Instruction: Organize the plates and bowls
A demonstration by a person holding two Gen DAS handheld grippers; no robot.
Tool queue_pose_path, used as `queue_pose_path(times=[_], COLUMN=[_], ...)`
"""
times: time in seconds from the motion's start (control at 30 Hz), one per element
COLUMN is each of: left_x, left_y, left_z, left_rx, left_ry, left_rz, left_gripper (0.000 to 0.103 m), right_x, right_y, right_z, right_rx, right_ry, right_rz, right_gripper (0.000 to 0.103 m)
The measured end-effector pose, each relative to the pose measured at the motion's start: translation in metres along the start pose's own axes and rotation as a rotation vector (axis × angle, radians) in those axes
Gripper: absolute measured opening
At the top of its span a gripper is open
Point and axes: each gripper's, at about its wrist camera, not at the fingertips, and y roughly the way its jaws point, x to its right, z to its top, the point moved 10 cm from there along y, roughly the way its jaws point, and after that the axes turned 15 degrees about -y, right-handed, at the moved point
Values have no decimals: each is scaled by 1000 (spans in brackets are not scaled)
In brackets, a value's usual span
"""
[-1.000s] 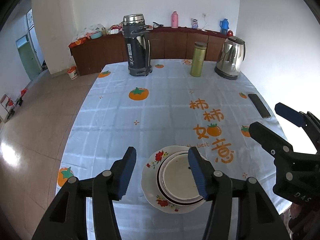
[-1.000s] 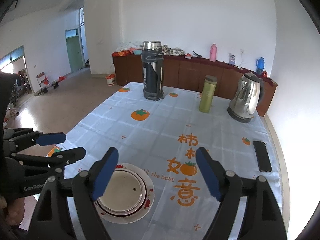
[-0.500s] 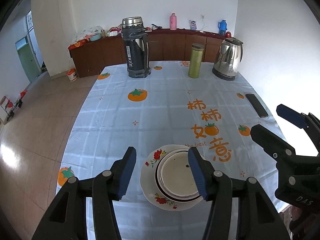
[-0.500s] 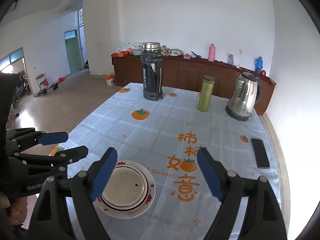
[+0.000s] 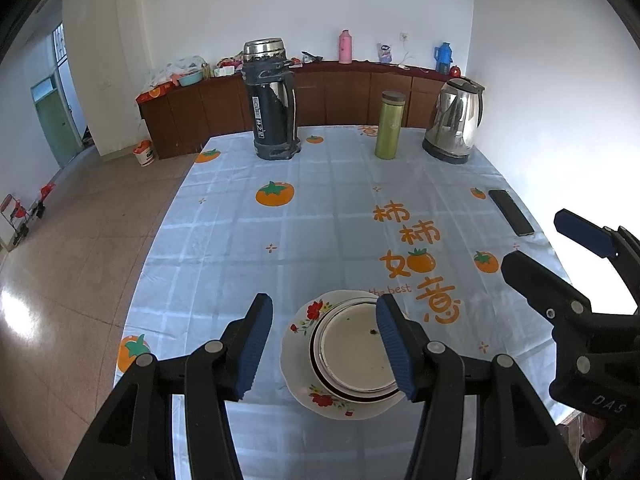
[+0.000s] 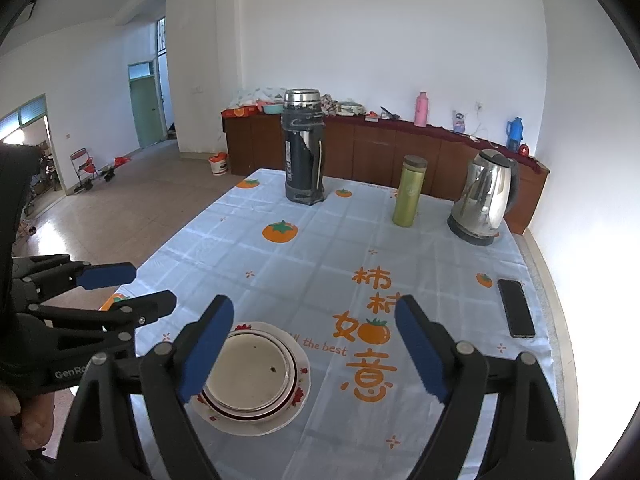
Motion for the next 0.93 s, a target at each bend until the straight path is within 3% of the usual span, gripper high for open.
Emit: queue_pose_path(times=[0.37, 0.6, 0.83, 0.93], left_x=[6, 7, 5, 8], left_y=[-8, -7, -12, -10], left_z=[8, 10, 24, 23], left_rx=[18, 36, 113, 98], left_ry=[1, 20, 14, 10], left_rz=[-24, -1, 5, -17], left_gripper=[57, 57, 57, 57], right_x=[5, 6, 6, 10], right_y=[-14, -14, -14, -12], right_z=[7, 9, 8, 9], right_rx=[22, 24, 23, 19], right_ry=[-8, -10, -9, -3], right_rz=[-13, -14, -14, -15], right_gripper=[85, 86, 86, 86])
